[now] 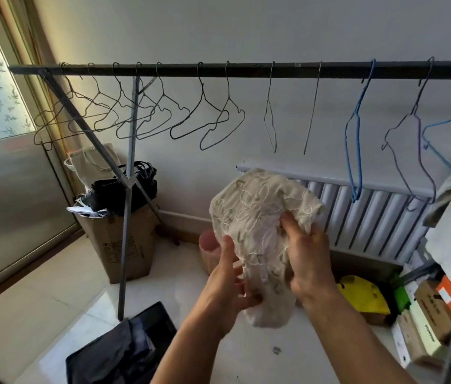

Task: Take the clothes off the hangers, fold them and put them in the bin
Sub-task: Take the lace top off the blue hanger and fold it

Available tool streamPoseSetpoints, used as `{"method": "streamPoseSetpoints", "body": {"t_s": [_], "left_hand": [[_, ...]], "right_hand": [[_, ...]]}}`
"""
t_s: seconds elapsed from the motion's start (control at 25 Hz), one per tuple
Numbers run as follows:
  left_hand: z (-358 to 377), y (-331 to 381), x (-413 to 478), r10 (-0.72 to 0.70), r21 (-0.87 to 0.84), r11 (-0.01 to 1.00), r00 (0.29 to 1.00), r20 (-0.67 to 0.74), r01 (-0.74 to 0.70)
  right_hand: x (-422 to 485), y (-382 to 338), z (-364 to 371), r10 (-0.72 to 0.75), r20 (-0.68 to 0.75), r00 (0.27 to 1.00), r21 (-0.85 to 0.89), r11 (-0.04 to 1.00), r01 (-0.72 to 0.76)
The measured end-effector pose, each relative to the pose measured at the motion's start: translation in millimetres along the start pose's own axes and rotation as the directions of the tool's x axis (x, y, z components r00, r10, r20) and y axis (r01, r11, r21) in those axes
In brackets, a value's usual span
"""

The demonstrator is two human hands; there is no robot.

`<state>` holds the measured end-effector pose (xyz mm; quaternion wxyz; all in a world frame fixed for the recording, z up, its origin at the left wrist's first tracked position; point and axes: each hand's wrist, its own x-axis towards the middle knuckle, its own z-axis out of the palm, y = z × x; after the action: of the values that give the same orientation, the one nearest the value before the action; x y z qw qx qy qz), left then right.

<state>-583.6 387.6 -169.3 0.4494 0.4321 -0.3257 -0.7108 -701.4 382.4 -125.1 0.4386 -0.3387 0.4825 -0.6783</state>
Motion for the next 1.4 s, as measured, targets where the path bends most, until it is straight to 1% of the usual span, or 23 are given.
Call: {"method": "streamPoseSetpoints", "body": {"t_s": [0.04,0.08,0.12,0.2,0.28,0.36,0.44,0.52,0.64,0.72,0.76,0.8,0.84,0.92,0.96,1.0,1.12,1.16,1.2,1.24,1.32,1.36,1.4], "left_hand": [[2.0,-1.1,1.2,0.015,-0.175,0.984,0.999,0.044,-0.007],[4.3,-0.7,1.2,0.059,-0.329,0.944,0.996,0.069,-0.033],[5.9,0.0,0.0,0.108,-0.449,0.891,0.992,0.066,-0.067],[4.0,3.0,-3.2,0.193,-0.527,0.838,0.98,0.038,-0.145],[-1.0,3.6,-8.2,0.216,-0.53,0.833,0.975,0.044,-0.16],[-5.9,2.2,-12.2,0.187,-0.48,0.859,0.982,-0.029,-0.178],[-12.2,0.0,-14.8,0.163,-0.421,0.882,0.975,-0.149,-0.211],[-19.6,-2.4,-18.5,0.18,-0.378,0.886,0.951,-0.251,-0.268],[-41.2,-0.7,-24.7,0.27,-0.26,0.891,0.895,-0.356,-0.372],[-63.5,3.6,-27.2,0.297,-0.15,0.915,0.877,-0.377,-0.374],[-75.5,5.4,-26.9,0.295,-0.1,0.93,0.881,-0.369,-0.353],[-87.9,7.2,-25.0,0.284,-0.069,0.942,0.892,-0.352,-0.328],[-99.7,9.8,-22.2,0.251,-0.08,0.954,0.914,-0.319,-0.29],[-121.0,17.9,-16.6,0.172,-0.211,0.954,0.964,-0.202,-0.214],[-130.1,23.3,-14.3,0.142,-0.275,0.944,0.978,-0.152,-0.18],[-144.1,27.8,-8.6,0.131,-0.327,0.931,0.984,-0.121,-0.164],[-192.8,46.7,10.1,0.139,-0.413,0.896,0.987,-0.085,-0.162],[-213.2,51.5,18.4,0.137,-0.437,0.884,0.986,-0.093,-0.164],[-232.9,57.1,26.2,0.131,-0.451,0.876,0.985,-0.115,-0.169],[-256.6,64.2,35.5,0.116,-0.466,0.87,0.985,-0.128,-0.163],[-304.3,76.4,53.8,0.07,-0.516,0.847,0.989,-0.127,-0.126],[-326.9,82.2,62.0,0.039,-0.529,0.842,0.99,-0.137,-0.106],[-352.7,88.5,70.4,-0.002,-0.521,0.849,0.985,-0.171,-0.088]], "right_hand": [[-1.9,4.4,0.3,0.092,0.059,0.994,0.1,0.99,-0.098],[-4.7,8.9,-0.4,0.195,0.126,0.973,0.183,0.959,-0.216],[-7.2,12.8,-2.1,0.295,0.187,0.937,0.228,0.915,-0.334],[-12.2,18.1,-6.9,0.439,0.271,0.857,0.235,0.833,-0.5],[-15.4,21.8,-12.4,0.498,0.324,0.804,0.196,0.796,-0.572],[-20.0,21.8,-14.6,0.481,0.392,0.784,0.132,0.814,-0.565],[-24.0,23.6,-13.8,0.445,0.443,0.779,0.084,0.844,-0.53],[-24.4,29.3,-10.6,0.441,0.389,0.809,0.011,0.876,-0.483],[-19.2,45.2,-4.8,0.407,0.284,0.868,-0.191,0.911,-0.365],[-12.6,52.8,5.2,0.307,0.297,0.904,-0.234,0.941,-0.243],[-10.0,54.1,14.2,0.249,0.356,0.901,-0.246,0.955,-0.167],[-6.5,57.7,26.0,0.219,0.421,0.88,-0.273,0.956,-0.107],[-1.5,64.5,40.0,0.208,0.483,0.851,-0.323,0.945,-0.048],[4.2,82.5,71.2,0.194,0.568,0.8,-0.397,0.916,0.06],[8.4,95.1,84.2,0.203,0.591,0.78,-0.418,0.905,0.081],[13.3,109.2,98.7,0.233,0.614,0.754,-0.426,0.902,0.068],[23.8,136.6,148.8,0.373,0.611,0.698,-0.416,0.901,-0.118],[27.9,144.8,167.4,0.424,0.602,0.676,-0.405,0.892,-0.199],[34.0,155.5,184.4,0.485,0.6,0.637,-0.391,0.872,-0.295],[40.4,167.3,203.7,0.546,0.605,0.579,-0.379,0.837,-0.394],[47.1,189.7,240.8,0.642,0.645,0.415,-0.37,0.737,-0.565],[50.0,204.0,258.9,0.676,0.648,0.352,-0.375,0.685,-0.625],[52.4,223.8,278.7,0.695,0.641,0.326,-0.376,0.654,-0.656]]}}
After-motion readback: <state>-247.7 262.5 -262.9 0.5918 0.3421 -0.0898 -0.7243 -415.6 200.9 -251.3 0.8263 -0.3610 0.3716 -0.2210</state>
